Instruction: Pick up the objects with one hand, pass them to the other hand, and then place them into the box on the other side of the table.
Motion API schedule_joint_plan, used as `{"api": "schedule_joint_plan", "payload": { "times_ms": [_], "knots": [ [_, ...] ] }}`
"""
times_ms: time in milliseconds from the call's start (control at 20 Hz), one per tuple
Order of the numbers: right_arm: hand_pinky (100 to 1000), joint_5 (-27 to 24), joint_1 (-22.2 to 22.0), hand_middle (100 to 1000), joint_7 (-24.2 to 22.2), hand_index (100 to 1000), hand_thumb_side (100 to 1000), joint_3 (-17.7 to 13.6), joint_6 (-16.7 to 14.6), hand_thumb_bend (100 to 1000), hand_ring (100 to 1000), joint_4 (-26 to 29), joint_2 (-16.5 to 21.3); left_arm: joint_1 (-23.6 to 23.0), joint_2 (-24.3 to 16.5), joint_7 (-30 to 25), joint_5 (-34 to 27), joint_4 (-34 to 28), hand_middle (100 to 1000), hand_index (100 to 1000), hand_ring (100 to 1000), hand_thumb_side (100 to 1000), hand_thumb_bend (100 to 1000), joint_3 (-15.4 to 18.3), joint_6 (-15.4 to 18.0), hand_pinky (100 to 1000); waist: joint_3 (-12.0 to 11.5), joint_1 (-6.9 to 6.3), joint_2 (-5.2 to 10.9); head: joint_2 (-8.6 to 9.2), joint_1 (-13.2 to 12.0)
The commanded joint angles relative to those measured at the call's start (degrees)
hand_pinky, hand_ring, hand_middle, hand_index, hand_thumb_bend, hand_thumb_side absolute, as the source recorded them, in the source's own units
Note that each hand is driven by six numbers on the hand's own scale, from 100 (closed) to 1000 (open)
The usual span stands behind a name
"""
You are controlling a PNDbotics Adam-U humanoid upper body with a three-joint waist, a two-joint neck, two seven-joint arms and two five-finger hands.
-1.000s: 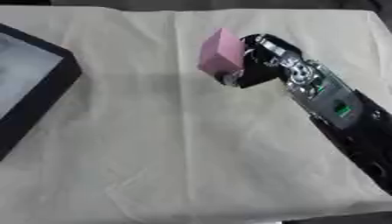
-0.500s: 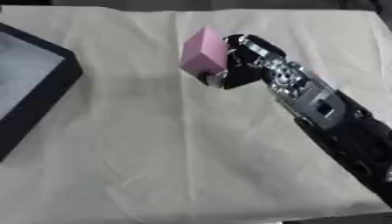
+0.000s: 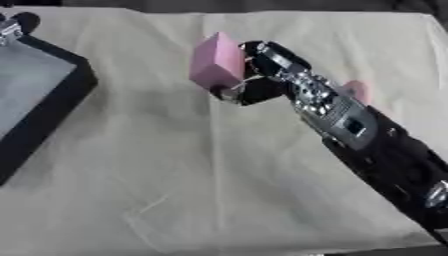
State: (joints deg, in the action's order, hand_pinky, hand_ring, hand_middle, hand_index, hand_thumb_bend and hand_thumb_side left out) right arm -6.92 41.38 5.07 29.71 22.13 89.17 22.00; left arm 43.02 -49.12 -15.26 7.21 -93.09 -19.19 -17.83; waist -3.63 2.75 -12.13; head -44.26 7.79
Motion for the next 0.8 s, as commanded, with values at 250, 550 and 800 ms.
{"api": "schedule_joint_plan", "payload": {
  "times_ms": [250,550,800],
  "knots": [
    [789,-0.78,1.95,613,2.56,554,100,0.27,-3.28,328,610,-1.23,-0.65,5.63,1.17,-5.53,2.85,-0.83,744,806,739,595,453,-5.21,-1.08,797,-0.57,-1.45,2.60,0.14,1.13],
    [791,-2.36,2.76,615,5.01,556,100,1.01,-5.44,321,611,-2.06,-1.29,9.24,3.85,-8.29,4.77,1.40,753,822,748,599,464,-9.79,-1.66,801,-0.78,-1.70,2.99,0.14,1.35],
    [791,-3.91,2.95,616,7.07,556,100,1.72,-7.50,320,611,-2.52,-2.01,10.83,5.84,-8.68,6.37,2.46,764,843,756,583,486,-11.67,-1.59,808,-0.97,-1.89,3.05,0.14,1.53]
  ]
}}
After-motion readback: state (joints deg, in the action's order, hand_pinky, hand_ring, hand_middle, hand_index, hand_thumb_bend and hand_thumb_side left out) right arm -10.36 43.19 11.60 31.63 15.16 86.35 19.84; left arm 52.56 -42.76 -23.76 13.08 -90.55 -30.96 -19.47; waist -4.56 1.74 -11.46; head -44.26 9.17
